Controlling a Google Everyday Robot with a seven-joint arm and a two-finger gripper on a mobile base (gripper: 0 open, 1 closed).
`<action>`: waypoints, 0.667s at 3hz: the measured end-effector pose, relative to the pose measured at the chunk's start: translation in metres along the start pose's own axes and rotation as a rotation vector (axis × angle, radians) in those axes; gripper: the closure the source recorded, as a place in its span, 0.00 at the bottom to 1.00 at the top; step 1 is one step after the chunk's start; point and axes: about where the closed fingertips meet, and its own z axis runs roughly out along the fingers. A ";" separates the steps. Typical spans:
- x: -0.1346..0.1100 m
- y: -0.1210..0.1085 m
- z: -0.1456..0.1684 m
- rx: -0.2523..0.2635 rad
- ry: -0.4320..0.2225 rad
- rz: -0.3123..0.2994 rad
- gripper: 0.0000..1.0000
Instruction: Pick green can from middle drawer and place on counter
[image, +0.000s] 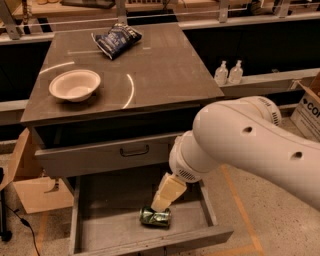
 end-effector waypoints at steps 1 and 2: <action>0.011 0.011 0.027 0.006 0.001 0.067 0.00; 0.035 0.025 0.082 -0.009 -0.007 0.191 0.00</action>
Offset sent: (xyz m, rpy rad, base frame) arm -0.0086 0.0127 -0.1737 0.1459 0.1482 -0.3032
